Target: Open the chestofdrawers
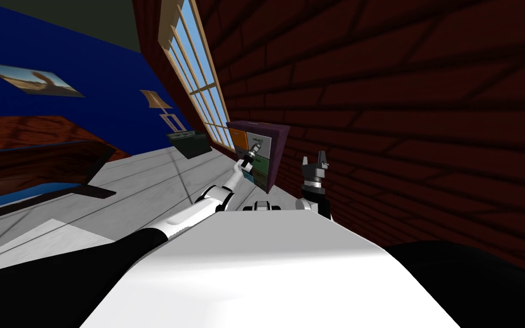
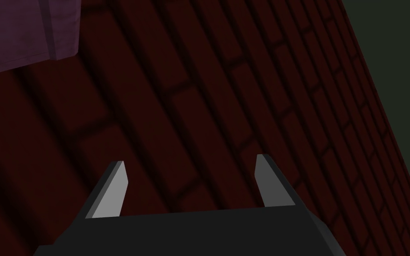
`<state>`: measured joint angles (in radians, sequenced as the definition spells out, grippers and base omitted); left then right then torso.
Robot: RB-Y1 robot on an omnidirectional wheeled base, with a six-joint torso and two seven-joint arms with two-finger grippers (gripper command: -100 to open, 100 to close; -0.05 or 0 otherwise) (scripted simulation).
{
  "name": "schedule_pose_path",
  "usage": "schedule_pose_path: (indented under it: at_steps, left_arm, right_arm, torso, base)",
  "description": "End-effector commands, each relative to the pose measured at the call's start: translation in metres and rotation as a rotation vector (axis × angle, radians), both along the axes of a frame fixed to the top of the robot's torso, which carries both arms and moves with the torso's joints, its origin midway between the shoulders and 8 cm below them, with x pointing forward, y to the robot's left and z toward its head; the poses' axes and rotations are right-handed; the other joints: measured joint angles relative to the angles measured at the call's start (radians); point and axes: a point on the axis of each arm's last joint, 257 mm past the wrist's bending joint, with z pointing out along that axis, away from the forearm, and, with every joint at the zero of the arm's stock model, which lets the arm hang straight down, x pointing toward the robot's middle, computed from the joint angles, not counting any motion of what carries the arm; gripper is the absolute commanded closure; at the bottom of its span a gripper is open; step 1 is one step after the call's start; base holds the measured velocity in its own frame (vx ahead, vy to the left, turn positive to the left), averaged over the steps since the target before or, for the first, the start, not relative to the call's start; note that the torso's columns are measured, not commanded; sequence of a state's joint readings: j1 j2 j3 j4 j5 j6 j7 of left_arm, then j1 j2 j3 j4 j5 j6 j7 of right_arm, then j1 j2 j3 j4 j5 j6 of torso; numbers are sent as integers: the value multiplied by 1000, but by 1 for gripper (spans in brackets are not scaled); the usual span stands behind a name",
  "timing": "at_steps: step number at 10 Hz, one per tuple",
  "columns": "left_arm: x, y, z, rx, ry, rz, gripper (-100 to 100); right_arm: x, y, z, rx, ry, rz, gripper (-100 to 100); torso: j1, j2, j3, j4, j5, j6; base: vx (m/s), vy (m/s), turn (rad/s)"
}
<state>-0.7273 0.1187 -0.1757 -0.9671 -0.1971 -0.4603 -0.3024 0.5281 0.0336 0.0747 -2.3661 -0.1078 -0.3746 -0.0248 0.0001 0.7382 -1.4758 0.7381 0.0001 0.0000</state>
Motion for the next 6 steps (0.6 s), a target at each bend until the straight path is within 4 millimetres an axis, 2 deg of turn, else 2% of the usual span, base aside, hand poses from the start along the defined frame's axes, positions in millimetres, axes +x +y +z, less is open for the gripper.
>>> schedule_pose_path:
  at_steps: [1,6]
  left_arm:
    - [7,-8,1,9,32,0,-100]
    - [24,-17,7,43,87,14,-100]
  right_arm:
    - [0,0,0,0,0,0,0]
    - [0,0,0,0,0,0,0]
  torso:
    - [0,0,0,0,0,0]
    - [0,-1,0,0,0,0]
  base:
    - [-27,31,-31]
    - [-31,37,-41]
